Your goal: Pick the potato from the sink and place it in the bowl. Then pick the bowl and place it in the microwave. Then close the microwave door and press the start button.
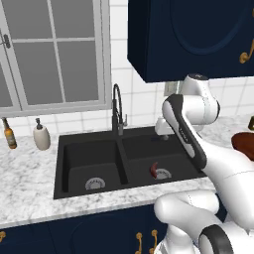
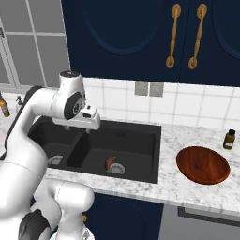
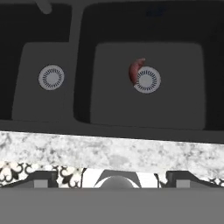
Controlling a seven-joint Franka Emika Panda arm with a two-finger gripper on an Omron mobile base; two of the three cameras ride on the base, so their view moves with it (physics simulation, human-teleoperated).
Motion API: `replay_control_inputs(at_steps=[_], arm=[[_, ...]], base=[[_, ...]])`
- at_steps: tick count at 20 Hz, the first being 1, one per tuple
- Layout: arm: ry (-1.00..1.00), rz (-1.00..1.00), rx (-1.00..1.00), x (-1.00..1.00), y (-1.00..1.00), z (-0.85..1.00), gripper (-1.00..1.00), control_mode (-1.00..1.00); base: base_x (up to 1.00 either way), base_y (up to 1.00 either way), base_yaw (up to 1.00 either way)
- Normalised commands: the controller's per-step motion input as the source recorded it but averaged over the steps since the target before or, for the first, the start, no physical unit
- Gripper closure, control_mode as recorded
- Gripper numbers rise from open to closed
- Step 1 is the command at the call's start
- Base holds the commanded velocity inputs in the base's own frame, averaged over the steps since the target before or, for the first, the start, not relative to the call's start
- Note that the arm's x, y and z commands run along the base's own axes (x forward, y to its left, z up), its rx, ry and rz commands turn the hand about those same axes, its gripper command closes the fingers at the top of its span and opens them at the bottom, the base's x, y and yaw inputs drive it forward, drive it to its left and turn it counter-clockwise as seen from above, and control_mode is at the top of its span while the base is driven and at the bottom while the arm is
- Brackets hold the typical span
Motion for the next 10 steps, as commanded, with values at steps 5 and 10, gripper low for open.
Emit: replay_control_inputs(at_steps=[5,10], arm=[[0.10,0.00,0.06,0.36,-0.41,-0.51,-1.00,-1.00],[0.10,0.00,0.01,0.56,-0.36,-0.45,-1.00,-1.00]], base=[[0.00,0.00,0.00],[0.00,0.00,0.00]])
